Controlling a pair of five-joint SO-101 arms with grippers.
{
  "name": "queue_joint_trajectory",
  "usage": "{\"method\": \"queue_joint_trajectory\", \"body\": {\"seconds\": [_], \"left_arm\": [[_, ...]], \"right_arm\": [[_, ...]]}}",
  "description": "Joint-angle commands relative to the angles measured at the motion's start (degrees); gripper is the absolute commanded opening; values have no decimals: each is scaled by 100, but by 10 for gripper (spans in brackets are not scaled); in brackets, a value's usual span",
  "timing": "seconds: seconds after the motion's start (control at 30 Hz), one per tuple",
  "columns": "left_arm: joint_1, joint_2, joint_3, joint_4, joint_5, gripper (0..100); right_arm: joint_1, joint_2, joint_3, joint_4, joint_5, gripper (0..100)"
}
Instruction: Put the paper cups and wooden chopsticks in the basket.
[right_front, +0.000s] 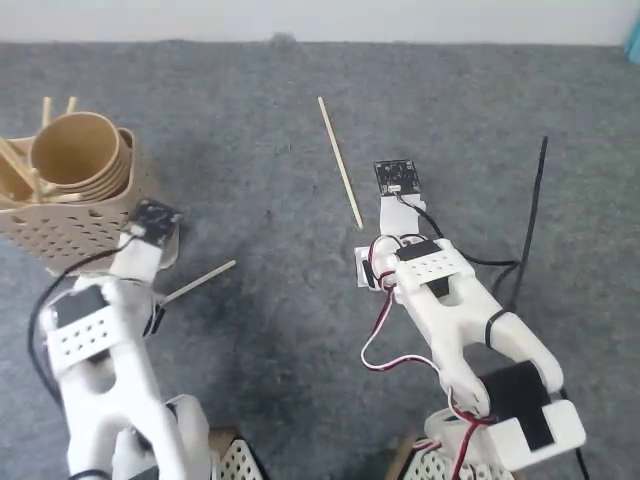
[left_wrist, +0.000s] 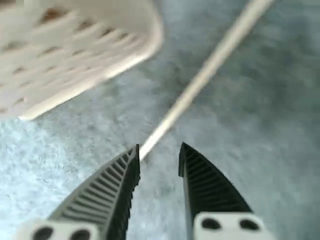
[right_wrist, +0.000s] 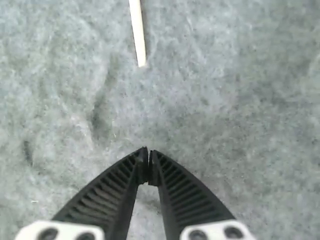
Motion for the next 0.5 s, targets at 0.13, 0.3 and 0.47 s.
{"method": "queue_joint_trajectory", "body": {"seconds": [0.13,0.3,0.47], "left_arm": [[-255,-53,804,-1178,290,124],[-299,-26,813,-1178,325,124],[-299,0,813,-1196,308,124]], "right_arm": [[92,-312,-9,-40,-70,8],[92,-312,-9,-40,-70,8],[92,-321,-9,-40,-70,8]]}}
